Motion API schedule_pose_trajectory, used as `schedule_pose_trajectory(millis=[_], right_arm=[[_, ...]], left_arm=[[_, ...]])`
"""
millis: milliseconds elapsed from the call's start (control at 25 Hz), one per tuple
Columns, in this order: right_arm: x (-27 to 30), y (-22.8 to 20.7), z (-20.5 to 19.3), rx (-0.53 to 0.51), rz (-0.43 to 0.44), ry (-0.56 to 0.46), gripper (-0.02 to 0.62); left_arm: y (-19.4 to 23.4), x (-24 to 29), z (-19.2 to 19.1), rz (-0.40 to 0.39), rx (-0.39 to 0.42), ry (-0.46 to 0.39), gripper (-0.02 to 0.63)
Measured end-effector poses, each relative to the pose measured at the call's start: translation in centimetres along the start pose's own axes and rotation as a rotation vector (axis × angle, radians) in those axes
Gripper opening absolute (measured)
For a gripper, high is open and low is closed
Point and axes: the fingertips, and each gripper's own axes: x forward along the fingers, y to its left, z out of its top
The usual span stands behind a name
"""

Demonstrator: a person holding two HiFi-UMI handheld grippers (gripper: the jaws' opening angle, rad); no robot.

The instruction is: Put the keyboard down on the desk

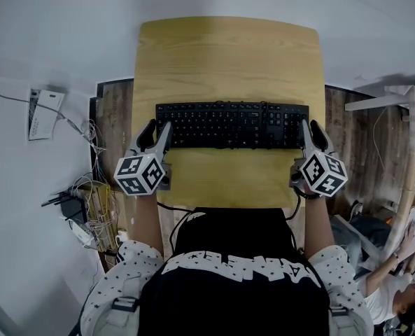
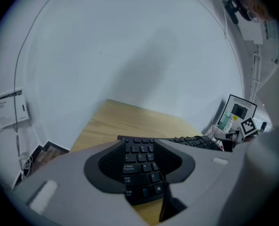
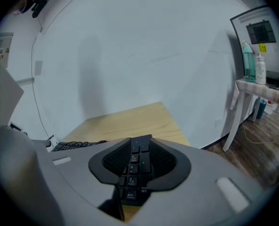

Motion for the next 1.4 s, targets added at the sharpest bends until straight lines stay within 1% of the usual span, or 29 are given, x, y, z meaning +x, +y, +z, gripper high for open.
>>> schedule_pose_trajectory(millis=[120,160,320,400,560,680,840,960,1160,1400], right_arm=[[-0.9,0.4,0.5,0.005,-0.017,-0.028,0.028],[-1.2,0.5,0.7,0.007,-0.021,-0.038,0.014],[-2.3,1.4,1.6,0.015,-0.009,-0.079,0.014],[-2.9,2.0,2.0,0.01,0.003,-0.091,0.012],[-4.1,3.7,2.4,0.011,0.069,-0.11,0.012],[-5.0,4.8,3.1,0.011,0.096,-0.139,0.012],[-6.2,6.0,4.1,0.002,0.123,-0.162,0.012],[-6.8,6.5,4.7,-0.004,0.136,-0.178,0.012],[-7.7,6.6,5.1,0.006,0.138,-0.207,0.012],[-8.0,6.9,5.3,-0.014,0.14,-0.204,0.012]], left_arm=[[-0.2,-0.9,0.7,0.004,0.003,-0.028,0.086],[-0.3,-1.3,1.0,0.005,-0.001,-0.04,0.056],[-1.1,-2.1,2.3,-0.019,0.006,-0.084,0.003],[-1.6,-2.4,2.9,-0.041,0.012,-0.099,0.0],[-2.7,-3.3,3.6,-0.078,0.027,-0.122,0.0],[-4.0,-4.0,4.3,-0.113,0.044,-0.146,0.0],[-5.1,-4.9,5.0,-0.146,0.043,-0.162,0.0],[-5.4,-5.5,5.2,-0.156,0.054,-0.172,0.0],[-5.5,-6.3,5.1,-0.165,0.043,-0.187,0.0],[-5.4,-6.7,5.2,-0.16,0.04,-0.196,0.0]])
